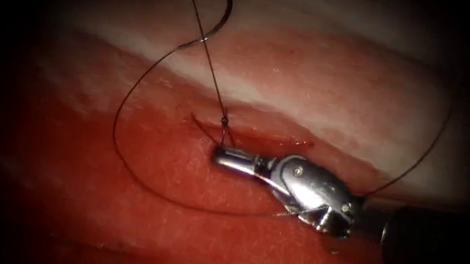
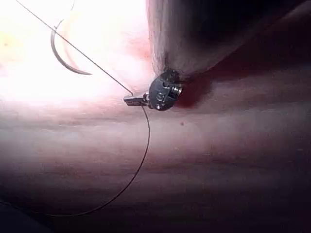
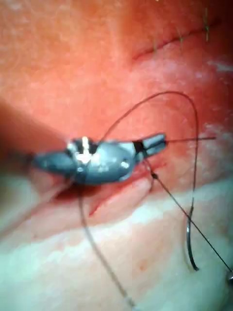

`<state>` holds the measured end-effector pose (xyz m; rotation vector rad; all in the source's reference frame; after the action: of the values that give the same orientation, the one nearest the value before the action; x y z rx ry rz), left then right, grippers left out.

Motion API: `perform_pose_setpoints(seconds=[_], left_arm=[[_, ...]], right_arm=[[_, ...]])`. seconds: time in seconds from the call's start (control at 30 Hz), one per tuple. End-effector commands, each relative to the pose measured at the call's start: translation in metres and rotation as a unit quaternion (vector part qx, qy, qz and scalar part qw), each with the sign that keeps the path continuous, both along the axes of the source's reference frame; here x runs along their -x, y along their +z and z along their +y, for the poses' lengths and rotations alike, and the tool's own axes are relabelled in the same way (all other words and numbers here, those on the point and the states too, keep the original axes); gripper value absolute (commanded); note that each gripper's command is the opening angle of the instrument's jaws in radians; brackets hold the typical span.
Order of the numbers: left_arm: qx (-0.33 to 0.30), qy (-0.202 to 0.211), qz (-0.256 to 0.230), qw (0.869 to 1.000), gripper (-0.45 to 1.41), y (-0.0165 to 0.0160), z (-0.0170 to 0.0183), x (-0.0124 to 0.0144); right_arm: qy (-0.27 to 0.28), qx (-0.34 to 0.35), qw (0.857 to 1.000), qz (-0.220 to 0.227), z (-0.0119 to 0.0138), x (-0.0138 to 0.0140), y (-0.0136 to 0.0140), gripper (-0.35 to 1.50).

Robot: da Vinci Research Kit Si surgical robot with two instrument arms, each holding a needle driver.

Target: Wound Closure

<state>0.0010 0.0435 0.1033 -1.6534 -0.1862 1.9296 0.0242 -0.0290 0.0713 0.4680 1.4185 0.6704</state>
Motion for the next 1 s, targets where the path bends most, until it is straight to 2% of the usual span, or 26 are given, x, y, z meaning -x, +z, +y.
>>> perform_pose_setpoints(seconds=[0.03,0.17,0.23,0.33,0.4,0.57,0.77,1.0], left_arm=[[0.001,-0.001,0.002,1.0,-0.45,0.0004,0.0008,0.0003],[0.004,-0.009,0.008,1.0,-0.45,0.0006,0.0011,0.0002],[0.007,-0.013,0.012,1.0,-0.45,0.0008,0.0013,0.0001],[0.007,-0.017,0.017,1.0,-0.45,0.0011,0.0015,-0.0002],[0.007,-0.02,0.018,1.0,-0.45,0.0013,0.0016,-0.0003],[0.008,-0.026,0.022,0.999,-0.45,0.0018,0.0019,-0.0008],[0.009,-0.029,0.026,0.999,-0.45,0.0022,0.0023,-0.0014],[0.01,-0.036,0.023,0.999,-0.45,0.0022,0.0022,-0.0016]], right_arm=[[0.016,-0.103,0.995,0.004,-0.0009,-0.0016,-0.0002,-0.35],[0.002,-0.141,0.99,-0.015,-0.0019,-0.002,-0.0005,-0.35],[0.004,-0.206,0.978,-0.018,-0.0025,-0.0021,-0.0007,-0.35],[0.005,-0.268,0.963,-0.027,-0.0031,-0.0022,-0.001,-0.35],[0.013,-0.318,0.948,-0.023,-0.0034,-0.0021,-0.0011,-0.35],[0.018,-0.368,0.929,-0.036,-0.0038,-0.0014,-0.0014,-0.35],[0.022,-0.382,0.923,-0.043,-0.0048,-0.0009,-0.0018,-0.35],[0.028,-0.393,0.918,-0.048,-0.0046,-0.0009,-0.0014,-0.35]])
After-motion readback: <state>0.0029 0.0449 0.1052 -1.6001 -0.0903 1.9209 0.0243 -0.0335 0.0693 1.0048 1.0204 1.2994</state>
